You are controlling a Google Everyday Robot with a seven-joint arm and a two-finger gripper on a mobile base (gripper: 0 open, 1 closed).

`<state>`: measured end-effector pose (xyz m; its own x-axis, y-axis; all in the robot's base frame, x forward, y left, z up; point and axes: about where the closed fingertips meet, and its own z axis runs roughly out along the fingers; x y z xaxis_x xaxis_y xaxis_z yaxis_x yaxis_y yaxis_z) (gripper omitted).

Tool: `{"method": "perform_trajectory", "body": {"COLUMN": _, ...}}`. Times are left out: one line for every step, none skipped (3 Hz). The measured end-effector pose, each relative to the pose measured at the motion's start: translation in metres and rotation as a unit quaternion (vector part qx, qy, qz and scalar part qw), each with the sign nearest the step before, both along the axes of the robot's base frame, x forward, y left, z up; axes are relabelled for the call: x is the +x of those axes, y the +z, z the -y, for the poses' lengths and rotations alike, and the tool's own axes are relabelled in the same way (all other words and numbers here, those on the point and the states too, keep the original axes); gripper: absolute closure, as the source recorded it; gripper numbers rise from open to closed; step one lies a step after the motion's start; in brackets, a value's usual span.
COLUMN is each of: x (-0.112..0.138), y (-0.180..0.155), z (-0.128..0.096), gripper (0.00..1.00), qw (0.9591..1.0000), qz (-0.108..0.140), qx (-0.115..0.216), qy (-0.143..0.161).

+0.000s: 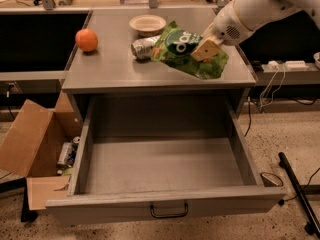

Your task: Place green rice chip bag into top drawer

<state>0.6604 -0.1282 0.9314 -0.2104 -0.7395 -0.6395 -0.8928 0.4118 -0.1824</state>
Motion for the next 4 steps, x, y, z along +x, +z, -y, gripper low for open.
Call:
{"method": "perform_trajectory", "body": {"x": -0.046, "y": -0.005, "z": -0.010, "gripper": 1.00, "qw": 0.9989, "qz": -0.014, "qx": 0.020, "qy": 0.040}}
{"method": "perform_trajectory", "body": {"x": -0.047, "y": -0.013, "z": -0.012, "gripper": 1.00, "qw": 0.9986, "qz": -0.021, "qx": 0.019, "qy": 0.045}}
{"method": "perform_trajectory", "body": {"x": -0.047, "y": -0.025, "z": -0.014, "gripper": 1.00, "qw": 0.9980, "qz": -0.031, "qx": 0.013, "qy": 0.053}}
{"method": "perform_trajectory", "body": {"x": -0.047, "y": -0.025, "z": -0.014, "gripper": 1.00, "qw": 0.9980, "qz": -0.031, "qx": 0.013, "qy": 0.053}}
